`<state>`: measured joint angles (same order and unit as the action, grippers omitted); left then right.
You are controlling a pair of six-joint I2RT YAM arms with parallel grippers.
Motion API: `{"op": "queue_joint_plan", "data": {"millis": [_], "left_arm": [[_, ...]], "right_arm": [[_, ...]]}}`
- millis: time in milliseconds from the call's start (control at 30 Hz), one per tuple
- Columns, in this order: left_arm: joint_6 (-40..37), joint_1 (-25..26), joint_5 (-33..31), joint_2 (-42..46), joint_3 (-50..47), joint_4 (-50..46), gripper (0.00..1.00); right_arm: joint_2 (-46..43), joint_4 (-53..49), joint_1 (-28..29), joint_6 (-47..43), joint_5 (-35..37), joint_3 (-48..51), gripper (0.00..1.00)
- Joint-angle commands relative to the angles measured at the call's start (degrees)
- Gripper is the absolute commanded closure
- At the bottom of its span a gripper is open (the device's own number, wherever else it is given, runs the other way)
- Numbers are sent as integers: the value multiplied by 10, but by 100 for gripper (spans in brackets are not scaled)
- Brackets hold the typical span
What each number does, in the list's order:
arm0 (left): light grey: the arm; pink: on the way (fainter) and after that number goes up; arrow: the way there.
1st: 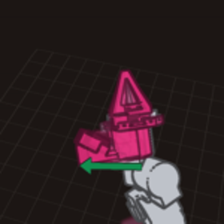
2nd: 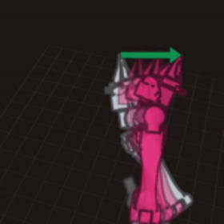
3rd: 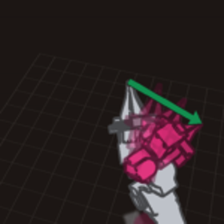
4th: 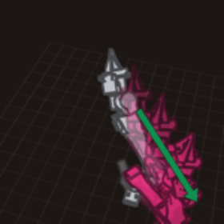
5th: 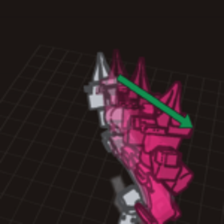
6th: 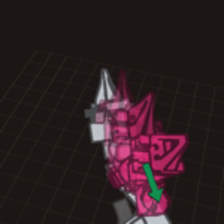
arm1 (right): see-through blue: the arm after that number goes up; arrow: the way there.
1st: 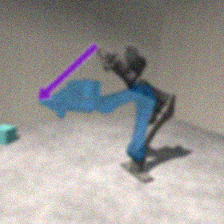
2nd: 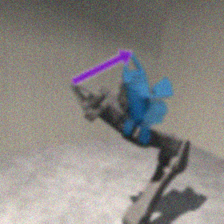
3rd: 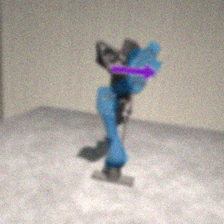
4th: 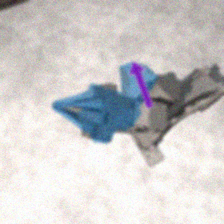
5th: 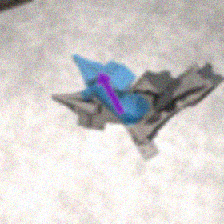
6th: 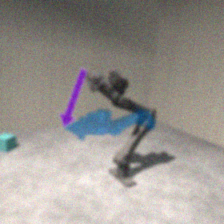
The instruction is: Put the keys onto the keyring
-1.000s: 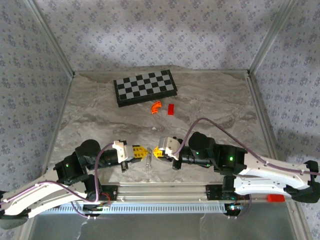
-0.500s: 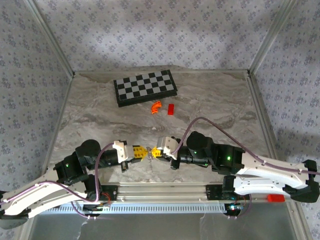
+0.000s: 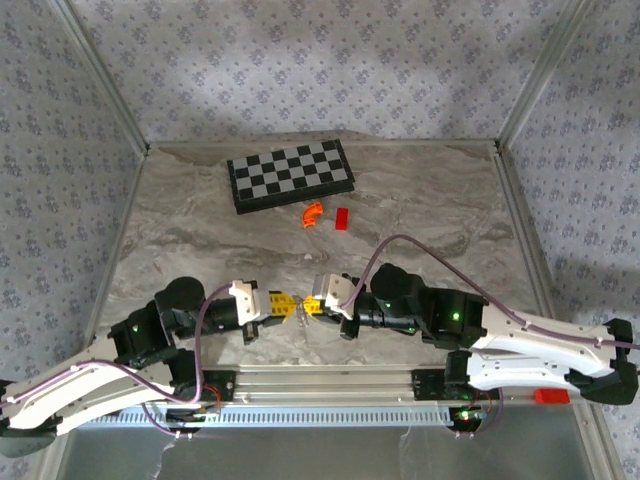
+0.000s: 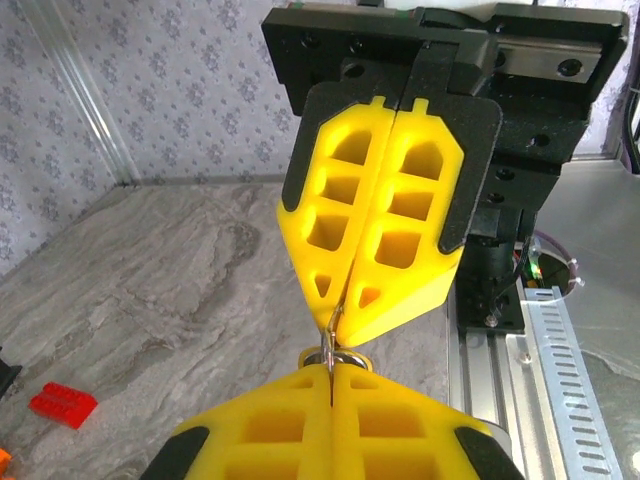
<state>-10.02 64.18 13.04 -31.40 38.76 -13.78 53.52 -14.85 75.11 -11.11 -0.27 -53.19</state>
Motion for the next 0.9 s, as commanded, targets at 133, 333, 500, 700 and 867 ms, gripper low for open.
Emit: {"op": "queue_joint_plan", "data": {"millis": [133, 333, 500, 700, 867], "left_arm": [[-7, 3, -1, -25, 38, -1, 100], [-13, 3, -6, -41, 53, -17, 100], [-15, 3, -5, -57, 61, -23, 100], [-18, 4, -4, -64, 66, -26, 100], [-20, 3, -4, -74, 75, -33, 100]], "right_arm": [[0, 0, 15, -25, 5, -21, 100], [-1, -13, 18, -33, 10, -21, 100], [0, -16, 19, -36, 13, -19, 100], [1, -15, 20, -35, 15, -18, 100], [1, -13, 19, -35, 15, -19, 100]]}}
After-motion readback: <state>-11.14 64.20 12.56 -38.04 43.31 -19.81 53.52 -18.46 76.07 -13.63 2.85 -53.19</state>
